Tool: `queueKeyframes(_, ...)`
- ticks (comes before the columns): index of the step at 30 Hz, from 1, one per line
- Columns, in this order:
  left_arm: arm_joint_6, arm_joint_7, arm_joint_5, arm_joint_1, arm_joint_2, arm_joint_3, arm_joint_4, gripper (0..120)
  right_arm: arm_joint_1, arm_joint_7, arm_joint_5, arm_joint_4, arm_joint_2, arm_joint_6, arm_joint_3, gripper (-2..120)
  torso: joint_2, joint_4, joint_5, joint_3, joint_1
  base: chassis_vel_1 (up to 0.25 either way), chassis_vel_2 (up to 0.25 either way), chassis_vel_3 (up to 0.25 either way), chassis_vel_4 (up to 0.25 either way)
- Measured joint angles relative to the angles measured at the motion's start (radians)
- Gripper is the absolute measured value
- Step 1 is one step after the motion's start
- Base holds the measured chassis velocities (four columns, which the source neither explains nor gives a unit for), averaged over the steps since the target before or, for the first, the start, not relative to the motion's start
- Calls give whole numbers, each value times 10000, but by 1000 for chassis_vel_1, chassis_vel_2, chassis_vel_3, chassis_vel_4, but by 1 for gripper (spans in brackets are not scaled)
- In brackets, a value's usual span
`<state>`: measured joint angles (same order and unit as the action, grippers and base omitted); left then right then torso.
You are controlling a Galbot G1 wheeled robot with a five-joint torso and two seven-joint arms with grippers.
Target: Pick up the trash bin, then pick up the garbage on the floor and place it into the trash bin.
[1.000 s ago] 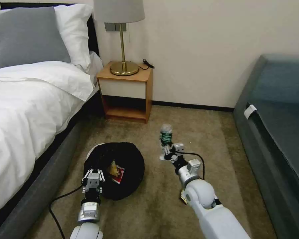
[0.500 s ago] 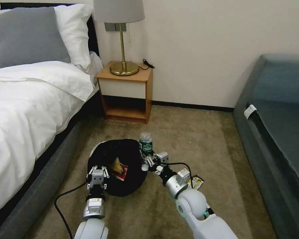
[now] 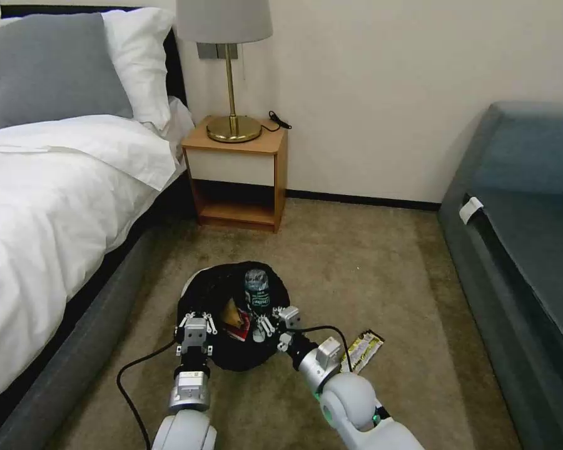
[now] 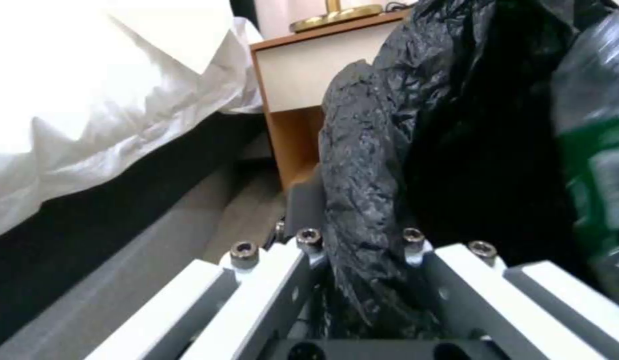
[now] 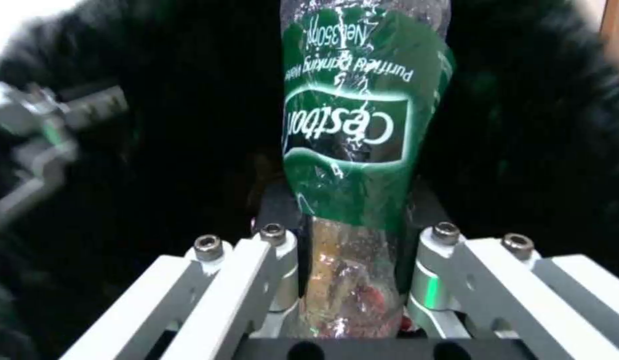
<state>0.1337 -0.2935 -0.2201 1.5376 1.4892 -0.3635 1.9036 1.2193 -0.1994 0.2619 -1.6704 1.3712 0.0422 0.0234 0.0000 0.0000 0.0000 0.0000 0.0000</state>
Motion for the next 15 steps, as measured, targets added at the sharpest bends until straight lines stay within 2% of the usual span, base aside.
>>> queueKeyframes(3,-3,-1,0,35,26,32,35,4,-39,107,-76,169,30,44,-10,22,0,0,0,0,0,0,0,0,0)
queueKeyframes(4,-4,-9,-2,45,41,34,43,4,-50,145,-138,256,41,76,-8,28,1,0,0,0,0,0,0,0,0)
queueKeyframes(5,-4,-9,-2,45,41,34,43,4,-50,145,-138,256,41,76,-8,28,1,0,0,0,0,0,0,0,0)
queueKeyframes(7,-4,-18,-4,61,47,28,49,4,-41,192,-192,331,46,99,5,39,0,0,0,0,0,0,0,0,0)
queueKeyframes(8,-4,-18,-4,61,47,28,49,4,-41,192,-192,331,46,99,5,39,0,0,0,0,0,0,0,0,0)
queueKeyframes(11,6,-24,-26,68,79,27,34,4,17,233,-230,341,27,102,77,53,0,0,0,0,-1,0,0,0,0)
queueKeyframes(12,6,-24,-26,68,79,27,34,4,17,233,-230,341,27,102,77,53,0,0,0,0,-1,0,0,0,0)
queueKeyframes(15,29,-27,-58,58,141,34,-49,4,69,248,-236,340,-26,113,172,68,0,1,0,0,0,0,0,0,0)
